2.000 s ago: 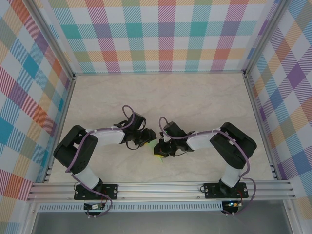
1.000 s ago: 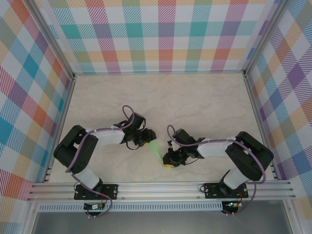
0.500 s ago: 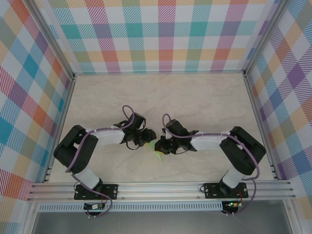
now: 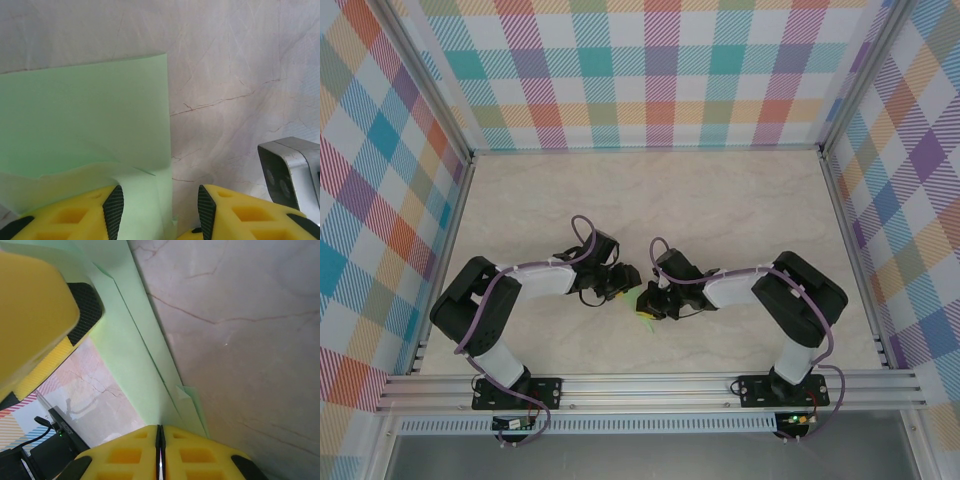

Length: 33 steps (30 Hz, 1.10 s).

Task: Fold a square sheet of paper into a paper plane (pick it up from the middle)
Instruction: Fold the wing for the fifth time at the center of the table.

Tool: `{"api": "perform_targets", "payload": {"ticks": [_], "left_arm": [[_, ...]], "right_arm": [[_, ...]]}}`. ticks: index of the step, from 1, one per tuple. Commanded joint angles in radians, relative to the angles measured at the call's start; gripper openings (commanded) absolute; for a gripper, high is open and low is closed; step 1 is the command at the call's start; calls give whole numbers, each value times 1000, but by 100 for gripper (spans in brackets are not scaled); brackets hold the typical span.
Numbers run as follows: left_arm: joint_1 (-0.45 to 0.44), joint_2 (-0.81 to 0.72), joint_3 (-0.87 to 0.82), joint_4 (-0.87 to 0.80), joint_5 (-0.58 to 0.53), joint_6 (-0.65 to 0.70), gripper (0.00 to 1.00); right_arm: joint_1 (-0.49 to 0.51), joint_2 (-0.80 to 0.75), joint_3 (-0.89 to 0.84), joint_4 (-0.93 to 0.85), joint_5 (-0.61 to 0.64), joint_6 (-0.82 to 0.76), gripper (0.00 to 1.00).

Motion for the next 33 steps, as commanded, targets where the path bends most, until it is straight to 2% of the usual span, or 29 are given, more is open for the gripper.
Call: {"api": "perform_targets", "payload": {"ticks": [1, 8, 13, 19, 28, 33], "left_arm": [[20, -1, 24, -91, -34, 41, 48], [27, -130, 101, -169, -27, 109, 54], [27, -180, 48, -130, 6, 102, 52], [27, -160, -38, -8, 31, 68, 49], [26, -109, -89, 121, 56, 44, 49], [27, -93, -81, 99, 10, 65, 49]], "right_arm": [[6, 34, -16, -189, 40, -39, 11], [6, 47, -19, -287, 71, -89, 10], [6, 60, 6, -311, 74, -95, 9], [6, 73, 23, -335, 76, -101, 8], [6, 80, 26, -367, 86, -107, 8], [8, 81, 26, -377, 90, -111, 7]]}}
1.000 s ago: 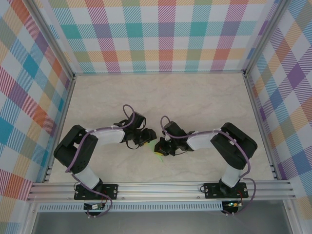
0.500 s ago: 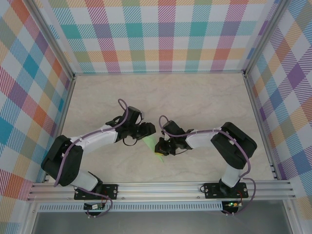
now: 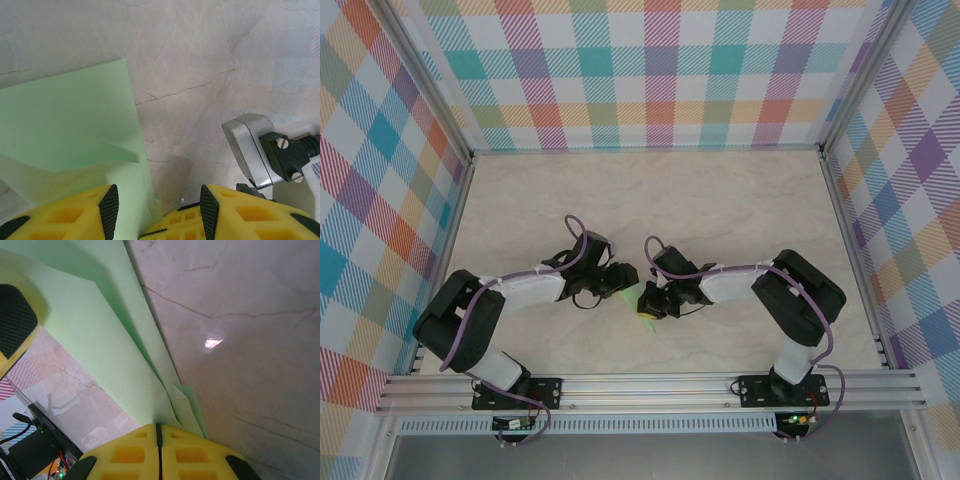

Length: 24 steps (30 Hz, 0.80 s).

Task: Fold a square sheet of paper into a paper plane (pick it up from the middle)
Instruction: Fold the wing for the fifth time at the center of the table.

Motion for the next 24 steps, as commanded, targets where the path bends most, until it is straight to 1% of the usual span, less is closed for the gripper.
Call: {"api": "perform_targets", "payload": {"ticks": [1, 5, 9, 17, 24], "left_arm": [[13, 30, 5, 11, -36, 19, 49], [21, 86, 22, 0, -80, 26, 48], [63, 129, 7, 11, -97, 18, 48], [160, 124, 21, -32, -87, 77, 48], [265, 141, 58, -71, -34, 129, 48]], "right_arm": [[8, 69, -44, -216, 82, -25, 6], [8, 69, -40, -229, 82, -34, 6], [8, 67, -41, -241, 87, -41, 5], [7, 71, -43, -265, 94, -59, 4], [8, 89, -41, -234, 67, -63, 4]]}}
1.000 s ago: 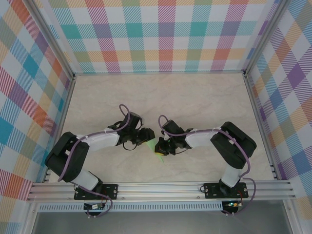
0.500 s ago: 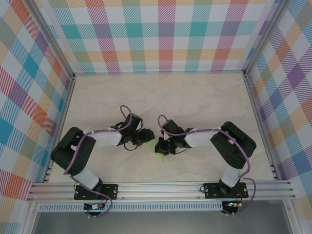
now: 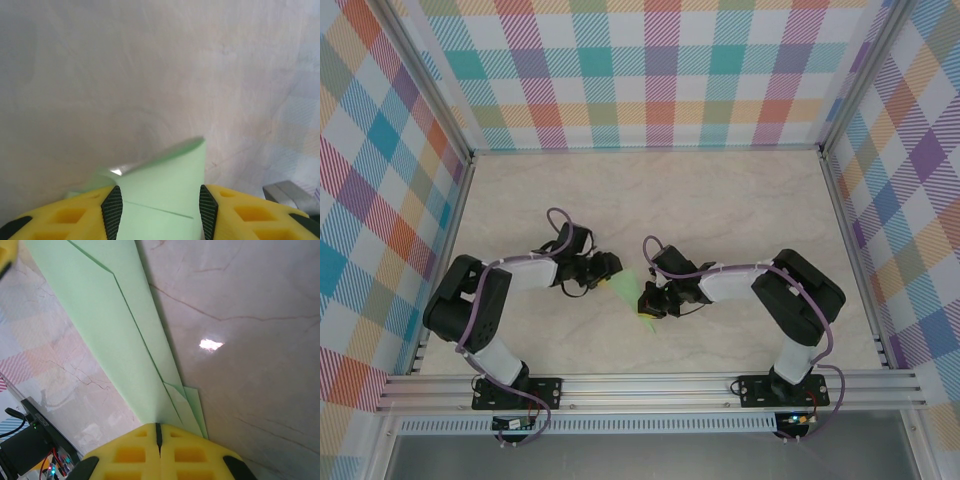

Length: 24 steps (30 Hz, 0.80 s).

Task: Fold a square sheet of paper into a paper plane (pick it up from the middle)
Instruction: Fold the wing for the fifth time at the center of the table.

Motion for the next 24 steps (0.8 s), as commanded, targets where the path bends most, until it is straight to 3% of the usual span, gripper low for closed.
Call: {"api": "perform_targets", "payload": {"ticks": [1, 8, 13, 18, 24], "left_arm": [[78, 31, 30, -79, -70, 75, 48], [134, -54, 78, -163, -20, 102, 49], [122, -213, 17, -133, 46, 27, 48], [19, -312, -92, -61, 78, -49, 43], [-154, -316, -184, 19, 40, -123, 35]], "right_arm": [[9, 85, -54, -204, 65, -14, 4], [10, 85, -40, -196, 55, -12, 4], [10, 88, -21, -201, 56, -10, 4], [10, 91, -12, -207, 63, -1, 4], [10, 92, -7, -207, 68, 3, 4]]}}
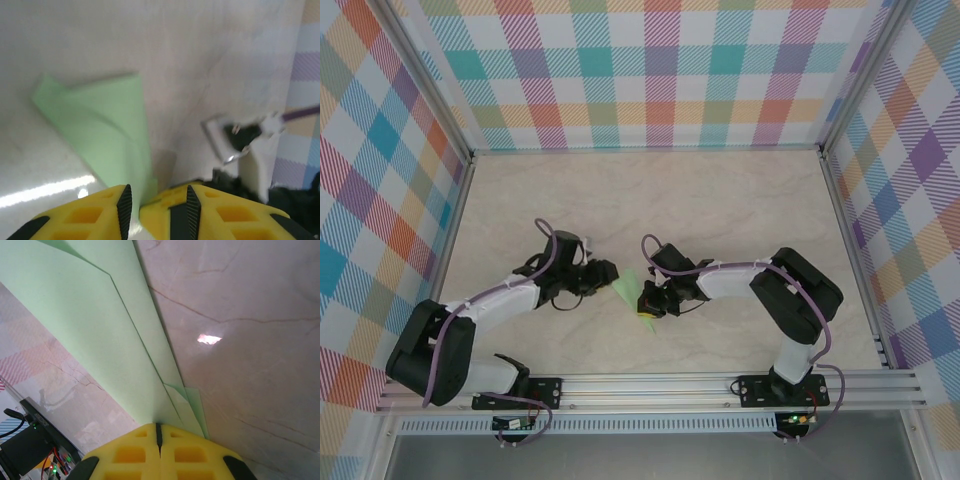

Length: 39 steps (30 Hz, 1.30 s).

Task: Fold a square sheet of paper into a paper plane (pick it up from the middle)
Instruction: Fold the wing for the fifth time at the center of the table.

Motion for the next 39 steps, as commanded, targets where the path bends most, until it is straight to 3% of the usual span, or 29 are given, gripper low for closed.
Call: {"api": "perform_targets", "payload": {"ticks": [1, 15, 18, 20, 25, 31, 39], "left_arm": [[-72, 8, -31, 54, -14, -60, 34], [-115, 182, -44, 299, 69, -129, 37], [-112, 207, -37, 224, -6, -86, 37], [-86, 225, -55, 205, -51, -62, 37], [34, 290, -59, 215, -26, -53, 38], [85, 269, 34, 65, -60, 27, 39], [200, 284, 128, -3, 13, 101, 40]], "right_arm": [[13, 80, -42, -157, 76, 2, 4], [13, 90, -48, -154, 69, 7, 4], [12, 90, -51, -154, 69, 8, 4], [13, 91, -49, -159, 69, 6, 4], [12, 89, -38, -169, 57, -5, 4], [12, 70, -32, -182, 55, -19, 5], [12, 60, -26, -191, 47, -34, 5]]}}
